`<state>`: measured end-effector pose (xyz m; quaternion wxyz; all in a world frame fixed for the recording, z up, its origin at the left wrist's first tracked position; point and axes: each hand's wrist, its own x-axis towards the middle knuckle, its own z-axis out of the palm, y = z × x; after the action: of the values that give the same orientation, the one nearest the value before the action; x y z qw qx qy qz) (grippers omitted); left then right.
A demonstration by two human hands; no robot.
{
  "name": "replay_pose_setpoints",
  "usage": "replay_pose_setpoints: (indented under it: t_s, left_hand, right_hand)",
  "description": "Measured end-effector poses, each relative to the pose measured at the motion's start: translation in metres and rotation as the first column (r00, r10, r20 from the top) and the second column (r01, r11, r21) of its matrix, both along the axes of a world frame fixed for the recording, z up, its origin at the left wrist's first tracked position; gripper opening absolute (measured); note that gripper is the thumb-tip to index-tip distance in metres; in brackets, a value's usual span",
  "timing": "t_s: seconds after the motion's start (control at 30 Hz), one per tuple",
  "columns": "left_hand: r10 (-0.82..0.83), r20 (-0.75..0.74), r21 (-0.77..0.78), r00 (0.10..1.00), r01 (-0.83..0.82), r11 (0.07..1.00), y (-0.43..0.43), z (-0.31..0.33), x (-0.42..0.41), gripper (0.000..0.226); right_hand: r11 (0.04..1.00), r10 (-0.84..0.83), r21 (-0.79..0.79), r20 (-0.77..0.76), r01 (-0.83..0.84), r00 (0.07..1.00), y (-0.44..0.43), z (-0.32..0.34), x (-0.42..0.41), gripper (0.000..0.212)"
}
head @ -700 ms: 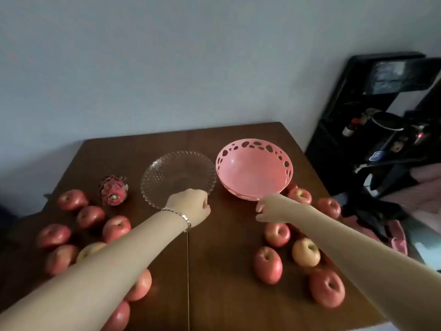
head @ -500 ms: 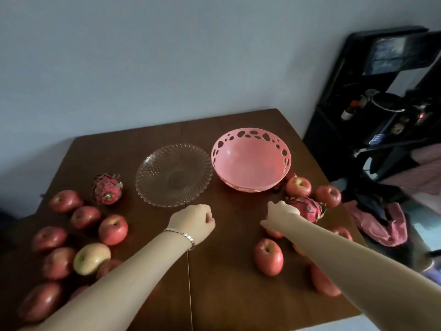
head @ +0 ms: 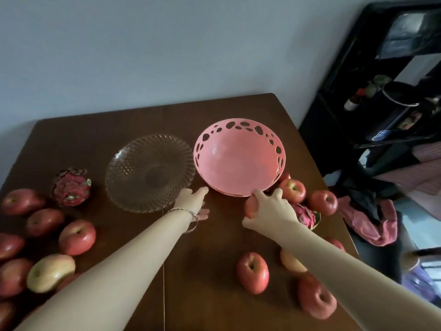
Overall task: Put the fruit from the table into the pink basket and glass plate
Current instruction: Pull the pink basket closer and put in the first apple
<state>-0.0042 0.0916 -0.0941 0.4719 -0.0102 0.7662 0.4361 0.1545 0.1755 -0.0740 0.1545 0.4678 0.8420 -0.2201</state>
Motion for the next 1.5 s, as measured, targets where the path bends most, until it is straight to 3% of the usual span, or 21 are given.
replay_pose_setpoints:
  t_s: [0.2, 0.3, 0.37, 0.43, 0.57, 0.67, 0.8, 0.9, 1.03, 1.17, 1.27, 1.3, 1.33, 1.37, 1.43, 1.47, 1.5]
  left_hand:
    - [0.225, 0.295, 0.013, 0.929, -0.24, 0.971, 0.053, -0.008, -0.006, 0.032]
    - [0.266, 0.359, 0.06, 0.895, -0.306, 0.95, 0.057, -0.004, -0.01, 0.038]
    - [0.186, 0.234, 0.11, 0.954, -0.216, 0.97, 0.052, 0.005, -0.011, 0.027]
    - [0.051, 0.0, 0.084, 0.999, -0.051, 0.995, 0.032, 0.013, -0.017, 0.035]
    - [-0.181, -0.293, 0.061, 0.939, 0.207, 0.976, -0.027, 0.032, -0.031, 0.056]
    - [-0.296, -0.429, 0.003, 0.854, 0.329, 0.944, -0.079, 0.038, -0.036, 0.059]
    - [-0.342, -0.445, -0.097, 0.828, 0.335, 0.937, -0.142, 0.027, -0.036, 0.056]
    - [-0.325, -0.365, -0.125, 0.872, 0.3, 0.946, -0.17, 0.015, -0.031, 0.051]
    - [-0.321, -0.263, -0.136, 0.91, 0.295, 0.946, -0.191, -0.003, -0.025, 0.05]
    - [-0.323, -0.276, -0.173, 0.905, 0.284, 0.943, -0.197, -0.019, -0.022, 0.05]
    - [-0.37, -0.234, -0.284, 0.899, 0.3, 0.911, -0.195, -0.023, -0.021, 0.047]
    - [-0.433, -0.232, -0.363, 0.871, 0.335, 0.869, -0.194, -0.022, -0.018, 0.056]
    - [-0.553, -0.282, -0.483, 0.784, 0.382, 0.788, -0.192, -0.02, -0.014, 0.067]
    - [-0.667, -0.421, -0.605, 0.615, 0.357, 0.712, -0.189, -0.023, -0.011, 0.075]
    - [-0.725, -0.668, -0.669, 0.17, 0.292, 0.684, -0.177, -0.024, -0.006, 0.083]
    - [-0.704, -0.71, -0.661, 0.012, 0.334, 0.672, -0.167, -0.024, -0.003, 0.081]
    - [-0.733, -0.679, -0.68, -0.042, 0.412, 0.607, -0.159, -0.025, -0.003, 0.077]
  right_hand:
    - [0.998, -0.012, 0.067, -0.121, 0.02, 0.993, 0.031, 0.037, -0.003, 0.068]
    - [0.996, -0.027, 0.077, -0.148, 0.038, 0.989, 0.034, 0.046, -0.007, 0.069]
    - [0.994, -0.045, 0.09, -0.197, 0.063, 0.979, 0.033, 0.052, -0.008, 0.07]
    - [0.991, -0.047, 0.108, -0.254, 0.076, 0.966, 0.029, 0.061, -0.011, 0.07]
    - [0.995, -0.007, 0.095, -0.345, 0.042, 0.939, 0.013, 0.074, -0.025, 0.075]
    - [0.999, 0.038, 0.046, -0.31, -0.025, 0.95, -0.015, 0.063, -0.043, 0.079]
    - [0.989, 0.078, -0.105, -0.2, -0.101, 0.977, -0.061, 0.018, -0.069, 0.081]
    - [0.977, 0.087, -0.18, -0.155, -0.114, 0.984, -0.091, -0.014, -0.089, 0.083]
    - [0.956, 0.153, -0.223, -0.175, -0.191, 0.972, -0.127, -0.046, -0.111, 0.074]
    - [0.954, 0.155, -0.231, -0.155, -0.188, 0.976, -0.141, -0.068, -0.117, 0.081]
    - [0.943, 0.073, -0.3, -0.241, -0.145, 0.968, -0.141, -0.075, -0.111, 0.09]
    - [0.937, 0.042, -0.323, -0.279, -0.135, 0.959, -0.14, -0.075, -0.108, 0.09]
    - [0.93, 0.02, -0.343, -0.306, -0.13, 0.952, -0.139, -0.077, -0.104, 0.087]
    - [0.925, 0.012, -0.356, -0.321, -0.133, 0.947, -0.138, -0.077, -0.1, 0.083]
    - [0.911, 0.007, -0.387, -0.326, -0.14, 0.945, -0.135, -0.077, -0.095, 0.078]
    - [0.897, -0.013, -0.42, -0.329, -0.135, 0.944, -0.132, -0.078, -0.091, 0.076]
    - [0.876, -0.043, -0.465, -0.336, -0.126, 0.941, -0.129, -0.076, -0.088, 0.074]
